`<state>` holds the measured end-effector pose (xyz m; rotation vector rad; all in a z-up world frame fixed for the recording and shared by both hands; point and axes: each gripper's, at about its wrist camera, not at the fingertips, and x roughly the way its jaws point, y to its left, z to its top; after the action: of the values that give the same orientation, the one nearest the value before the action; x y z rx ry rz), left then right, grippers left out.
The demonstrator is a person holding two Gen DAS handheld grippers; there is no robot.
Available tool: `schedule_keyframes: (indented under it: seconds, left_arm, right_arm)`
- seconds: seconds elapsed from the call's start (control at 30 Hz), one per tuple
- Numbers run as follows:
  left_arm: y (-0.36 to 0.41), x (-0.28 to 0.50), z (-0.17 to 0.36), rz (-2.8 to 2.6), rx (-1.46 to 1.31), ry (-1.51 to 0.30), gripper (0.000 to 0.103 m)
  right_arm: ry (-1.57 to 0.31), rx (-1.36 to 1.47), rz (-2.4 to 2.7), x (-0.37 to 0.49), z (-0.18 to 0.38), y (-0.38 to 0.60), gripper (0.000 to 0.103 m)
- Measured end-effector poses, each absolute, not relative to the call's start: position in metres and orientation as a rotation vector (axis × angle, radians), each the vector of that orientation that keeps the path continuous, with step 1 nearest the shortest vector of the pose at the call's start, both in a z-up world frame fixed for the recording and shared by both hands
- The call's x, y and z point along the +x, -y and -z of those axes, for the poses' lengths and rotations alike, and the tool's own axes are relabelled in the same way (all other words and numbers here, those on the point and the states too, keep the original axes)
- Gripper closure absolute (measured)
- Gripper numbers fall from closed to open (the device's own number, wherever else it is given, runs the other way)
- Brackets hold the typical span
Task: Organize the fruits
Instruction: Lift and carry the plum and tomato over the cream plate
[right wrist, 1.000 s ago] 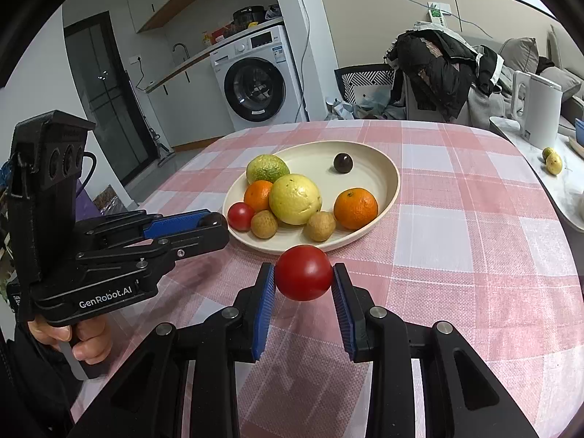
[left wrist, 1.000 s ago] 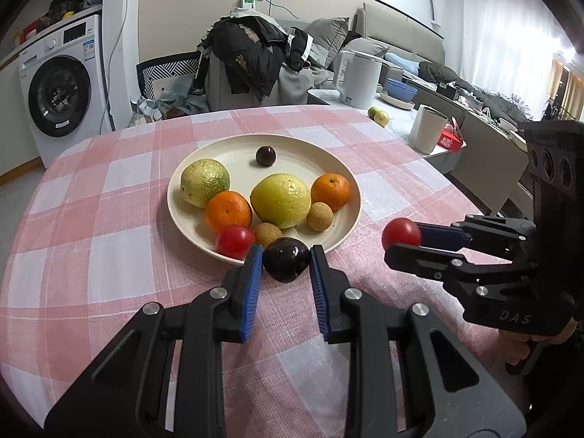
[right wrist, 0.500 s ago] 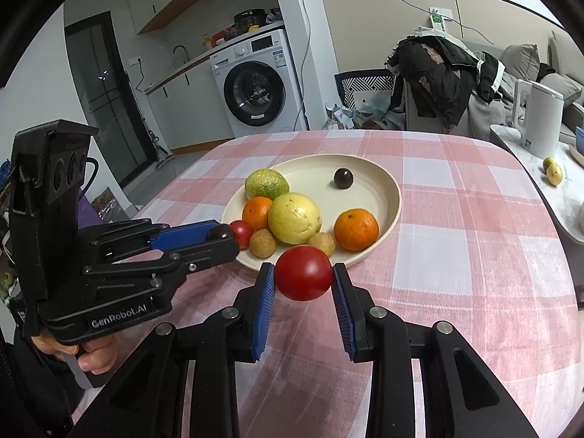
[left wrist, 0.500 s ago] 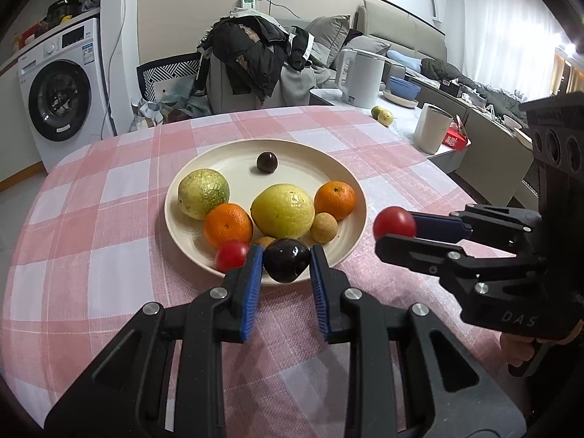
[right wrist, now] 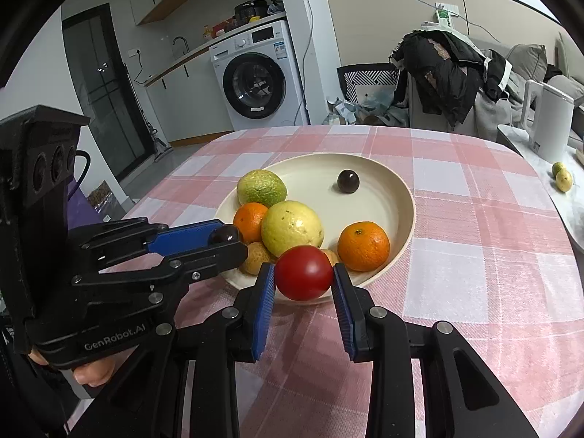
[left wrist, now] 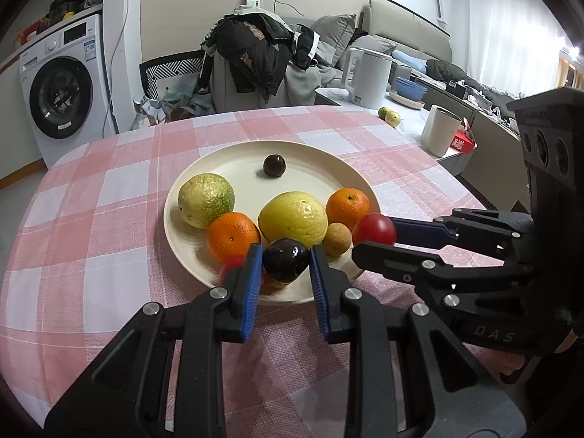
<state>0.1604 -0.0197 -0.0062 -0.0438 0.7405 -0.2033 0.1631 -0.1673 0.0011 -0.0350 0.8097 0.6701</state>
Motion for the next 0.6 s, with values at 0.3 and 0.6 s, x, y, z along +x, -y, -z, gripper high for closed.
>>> schedule_keyframes:
  seconds: [0.3, 0.6]
  left_arm:
    - [0.0191, 0.1626, 0.0091, 0.204, -0.045, -0.740, 0.080]
    - [0.0199, 0.1623, 0.0091, 0.202, -0.047, -0.739, 0.079]
  right_arm:
    - [-0.821, -0.033, -0.665, 0.1682, 0.0037, 0.1660, 0.070]
    - [-0.825, -0.033, -0.665, 0.1686, 0.0037, 0.1650, 0.069]
